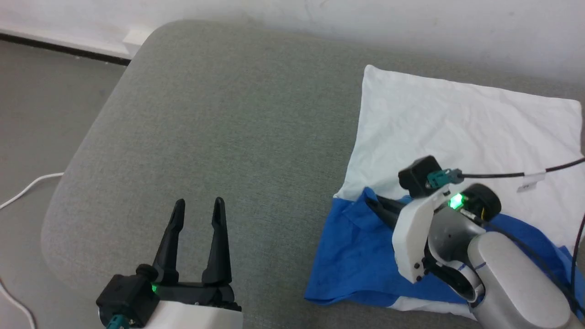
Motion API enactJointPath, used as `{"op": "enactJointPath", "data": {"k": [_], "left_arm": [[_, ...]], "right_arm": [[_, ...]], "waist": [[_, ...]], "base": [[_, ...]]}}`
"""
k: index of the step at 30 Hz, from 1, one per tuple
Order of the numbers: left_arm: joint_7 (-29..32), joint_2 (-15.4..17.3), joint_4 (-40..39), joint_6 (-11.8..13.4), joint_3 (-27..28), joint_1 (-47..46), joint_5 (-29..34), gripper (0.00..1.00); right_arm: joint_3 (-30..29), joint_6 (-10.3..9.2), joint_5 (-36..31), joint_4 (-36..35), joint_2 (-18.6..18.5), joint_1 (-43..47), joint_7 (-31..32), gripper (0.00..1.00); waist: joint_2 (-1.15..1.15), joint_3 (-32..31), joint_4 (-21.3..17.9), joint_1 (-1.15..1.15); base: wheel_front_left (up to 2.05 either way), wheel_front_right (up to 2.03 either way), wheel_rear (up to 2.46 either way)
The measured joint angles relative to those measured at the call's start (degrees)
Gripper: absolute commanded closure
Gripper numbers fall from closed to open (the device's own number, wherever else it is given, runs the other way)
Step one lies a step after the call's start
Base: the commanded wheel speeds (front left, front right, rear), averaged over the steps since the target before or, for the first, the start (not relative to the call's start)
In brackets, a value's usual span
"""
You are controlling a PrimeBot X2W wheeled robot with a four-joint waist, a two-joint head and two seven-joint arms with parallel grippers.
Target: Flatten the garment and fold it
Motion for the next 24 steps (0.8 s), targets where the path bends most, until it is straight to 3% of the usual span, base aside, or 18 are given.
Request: {"op": "enactJointPath", "data": {"k": [12,14,15,16,20,24], "left_arm": [[-1.0,-0.5,1.3,-0.5,-0.6,-1.0,0.0,0.00],[-0.9,-0.4,1.5,-0.5,-0.5,-1.0,0.0,0.00],[-0.9,-0.3,1.5,-0.5,-0.4,-1.0,0.0,0.00],[-0.8,-0.1,1.5,-0.5,-0.4,-1.0,0.0,0.00],[-0.3,0.6,1.5,-0.5,0.0,-1.0,0.0,0.00],[0.3,1.4,1.1,-0.5,0.6,-0.9,-0.1,0.00]], "right_arm": [[2.1,0.00,-2.3,13.5,2.6,2.0,-6.5,1.00],[2.1,0.00,-2.6,15.2,3.8,2.0,-8.1,0.54],[2.2,0.00,-2.7,16.0,4.4,2.0,-8.8,0.05],[2.4,0.00,-2.7,16.6,5.0,1.9,-9.4,0.00],[3.1,0.00,-0.8,16.6,6.8,1.4,-10.4,0.00],[1.4,0.00,2.4,12.0,5.9,0.6,-10.8,0.00]], "waist": [[0.00,1.3,2.8,0.00],[0.00,0.9,2.7,-0.01],[0.00,0.6,2.6,-0.01],[0.00,0.4,2.5,-0.01],[0.00,-0.7,1.6,-0.01],[0.00,-1.9,0.2,-0.01]], "base": [[0.00,0.00,0.00],[0.00,0.00,0.00],[0.00,0.00,0.00],[0.00,0.00,0.00],[0.00,0.00,0.00],[0.00,0.00,0.00]]}}
